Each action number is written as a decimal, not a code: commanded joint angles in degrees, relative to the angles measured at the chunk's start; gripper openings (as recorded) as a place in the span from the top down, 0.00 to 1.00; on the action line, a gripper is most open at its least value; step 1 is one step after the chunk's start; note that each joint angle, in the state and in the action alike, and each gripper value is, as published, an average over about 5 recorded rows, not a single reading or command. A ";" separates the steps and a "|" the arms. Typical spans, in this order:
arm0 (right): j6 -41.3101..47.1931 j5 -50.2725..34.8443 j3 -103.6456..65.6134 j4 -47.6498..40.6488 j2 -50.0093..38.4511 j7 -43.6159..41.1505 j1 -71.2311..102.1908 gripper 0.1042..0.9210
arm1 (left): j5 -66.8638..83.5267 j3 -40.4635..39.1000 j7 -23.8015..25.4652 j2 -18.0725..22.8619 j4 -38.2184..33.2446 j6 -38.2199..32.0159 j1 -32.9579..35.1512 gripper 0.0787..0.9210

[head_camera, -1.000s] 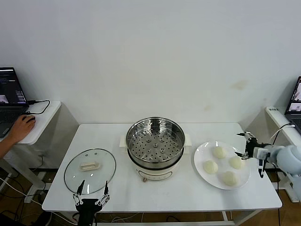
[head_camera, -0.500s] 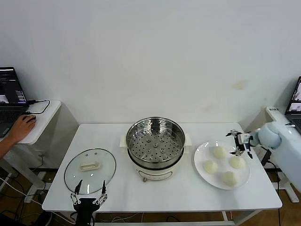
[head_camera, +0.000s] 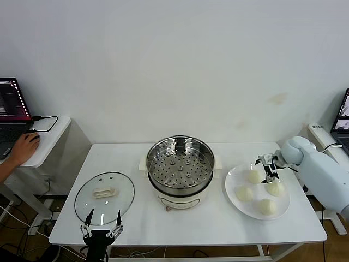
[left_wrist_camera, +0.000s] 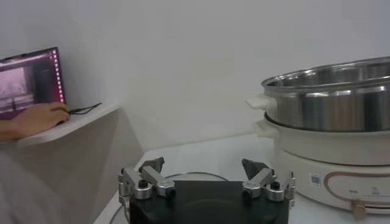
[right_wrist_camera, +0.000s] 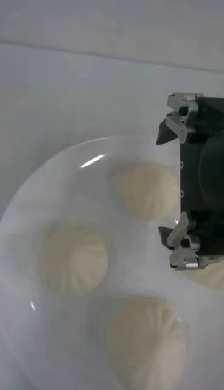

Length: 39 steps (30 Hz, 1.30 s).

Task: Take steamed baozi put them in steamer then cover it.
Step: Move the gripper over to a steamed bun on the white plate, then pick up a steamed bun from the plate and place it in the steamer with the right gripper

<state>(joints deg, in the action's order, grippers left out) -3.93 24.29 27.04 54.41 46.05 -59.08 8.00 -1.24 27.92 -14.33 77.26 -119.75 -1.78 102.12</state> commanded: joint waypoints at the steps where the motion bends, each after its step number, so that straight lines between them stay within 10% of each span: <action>1: -0.23 2.12 1.92 -5.05 3.19 -0.65 -1.47 0.12 | -0.04 -0.02 0.02 -0.03 0.02 0.01 0.00 0.12; 23: 0.25 1.38 2.62 -3.81 2.54 -0.58 -1.48 0.39 | -0.34 -0.11 0.01 0.31 -0.07 0.12 -0.15 0.12; 39: 3.80 -19.20 16.25 13.43 -8.22 -1.24 -23.47 0.42 | -0.14 -0.24 0.03 -0.36 -0.48 0.06 -0.65 0.12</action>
<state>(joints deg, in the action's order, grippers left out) -1.83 18.02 34.33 57.79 43.25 -60.02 -0.07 -1.35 27.65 -14.31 76.82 -120.30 -1.72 101.37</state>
